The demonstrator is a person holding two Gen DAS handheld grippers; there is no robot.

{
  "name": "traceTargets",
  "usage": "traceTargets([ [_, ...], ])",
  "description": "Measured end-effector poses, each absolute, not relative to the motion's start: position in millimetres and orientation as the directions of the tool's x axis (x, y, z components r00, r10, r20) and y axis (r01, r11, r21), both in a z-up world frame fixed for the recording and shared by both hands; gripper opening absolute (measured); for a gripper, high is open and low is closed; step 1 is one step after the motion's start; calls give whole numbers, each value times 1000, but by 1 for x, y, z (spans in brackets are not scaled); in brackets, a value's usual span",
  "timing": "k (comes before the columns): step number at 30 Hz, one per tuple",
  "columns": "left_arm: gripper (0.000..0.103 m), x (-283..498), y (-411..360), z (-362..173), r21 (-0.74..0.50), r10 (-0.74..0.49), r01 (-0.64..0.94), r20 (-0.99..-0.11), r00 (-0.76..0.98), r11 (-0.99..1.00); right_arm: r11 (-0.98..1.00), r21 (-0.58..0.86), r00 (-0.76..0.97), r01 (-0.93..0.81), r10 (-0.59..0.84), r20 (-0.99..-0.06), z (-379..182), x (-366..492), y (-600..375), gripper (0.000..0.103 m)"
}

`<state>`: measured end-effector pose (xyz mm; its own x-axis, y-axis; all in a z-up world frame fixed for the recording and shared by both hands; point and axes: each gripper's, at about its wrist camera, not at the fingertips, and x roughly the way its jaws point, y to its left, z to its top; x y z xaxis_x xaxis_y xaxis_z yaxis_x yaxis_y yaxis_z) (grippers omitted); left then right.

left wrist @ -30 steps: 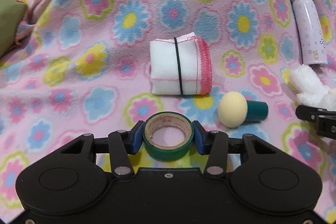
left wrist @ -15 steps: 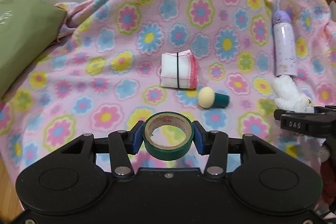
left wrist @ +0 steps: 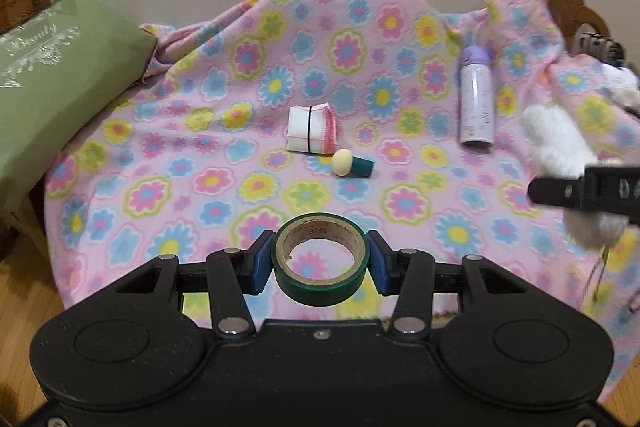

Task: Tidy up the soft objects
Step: 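Carry the bunny and green tape over the woven basket with both grippers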

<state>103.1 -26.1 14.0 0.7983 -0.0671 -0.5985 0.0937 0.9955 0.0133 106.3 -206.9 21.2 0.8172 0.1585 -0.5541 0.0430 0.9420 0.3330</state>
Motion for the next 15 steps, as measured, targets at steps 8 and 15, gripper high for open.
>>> traceTargets([
  [8, 48, 58, -27, 21, 27, -67, 100, -571, 818, 995, 960, 281, 814, -1, 164, -557, 12, 23, -179, 51],
  [15, 47, 42, -23, 0, 14, -58, 84, -614, 787, 996, 966, 260, 755, -3, 173, -633, -10, -7, -166, 51],
])
